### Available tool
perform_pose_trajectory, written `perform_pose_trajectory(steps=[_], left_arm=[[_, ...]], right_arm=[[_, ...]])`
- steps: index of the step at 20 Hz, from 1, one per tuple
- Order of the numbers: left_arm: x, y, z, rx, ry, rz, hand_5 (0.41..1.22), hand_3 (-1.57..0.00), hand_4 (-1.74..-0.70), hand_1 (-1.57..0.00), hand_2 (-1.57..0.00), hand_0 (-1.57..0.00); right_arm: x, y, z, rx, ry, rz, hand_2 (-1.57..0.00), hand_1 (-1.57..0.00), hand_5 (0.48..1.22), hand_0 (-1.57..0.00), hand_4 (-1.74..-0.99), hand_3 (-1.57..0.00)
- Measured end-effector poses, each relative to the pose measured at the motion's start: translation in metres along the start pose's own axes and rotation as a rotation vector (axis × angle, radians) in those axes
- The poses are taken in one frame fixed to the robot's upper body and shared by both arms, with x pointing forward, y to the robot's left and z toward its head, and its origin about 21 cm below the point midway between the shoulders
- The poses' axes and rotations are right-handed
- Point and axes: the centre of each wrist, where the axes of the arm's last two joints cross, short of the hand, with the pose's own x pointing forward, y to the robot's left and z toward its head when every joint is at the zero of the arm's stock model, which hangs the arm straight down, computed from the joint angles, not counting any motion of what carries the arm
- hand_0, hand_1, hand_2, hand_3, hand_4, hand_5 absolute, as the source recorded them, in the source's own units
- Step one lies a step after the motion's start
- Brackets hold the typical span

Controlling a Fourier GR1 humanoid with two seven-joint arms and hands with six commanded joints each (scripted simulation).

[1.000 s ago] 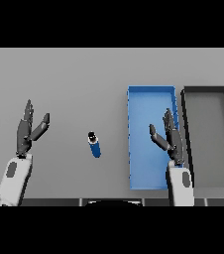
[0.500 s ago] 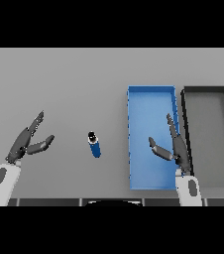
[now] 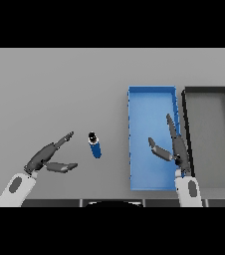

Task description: Pick up the blue pipe and place it into the blue bin.

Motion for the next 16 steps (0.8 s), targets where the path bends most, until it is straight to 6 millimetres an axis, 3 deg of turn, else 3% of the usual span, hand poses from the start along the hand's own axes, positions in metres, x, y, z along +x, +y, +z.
perform_pose_trajectory(steps=[5, 10, 16], left_arm=[[0.0, -0.031, -0.028, -0.046, -0.029, 0.033, 0.456, 0.0, -1.15, 0.0, 0.0, 0.0], [-0.001, -0.046, -0.06, -0.037, -0.067, 0.056, 0.46, 0.0, -1.14, 0.0, 0.0, 0.0], [-0.006, -0.063, -0.086, -0.046, -0.044, 0.008, 0.418, 0.0, -1.05, 0.0, 0.0, 0.0]], right_arm=[[-0.006, -0.001, 0.001, 0.004, -0.002, -0.013, 0.0, 0.0, 0.626, 0.0, -1.217, 0.0], [-0.002, -0.003, 0.005, -0.001, 0.006, -0.009, 0.0, 0.0, 0.625, 0.0, -1.205, 0.0], [-0.005, -0.005, 0.007, -0.005, 0.003, -0.013, 0.0, 0.0, 0.645, 0.0, -1.221, 0.0]])
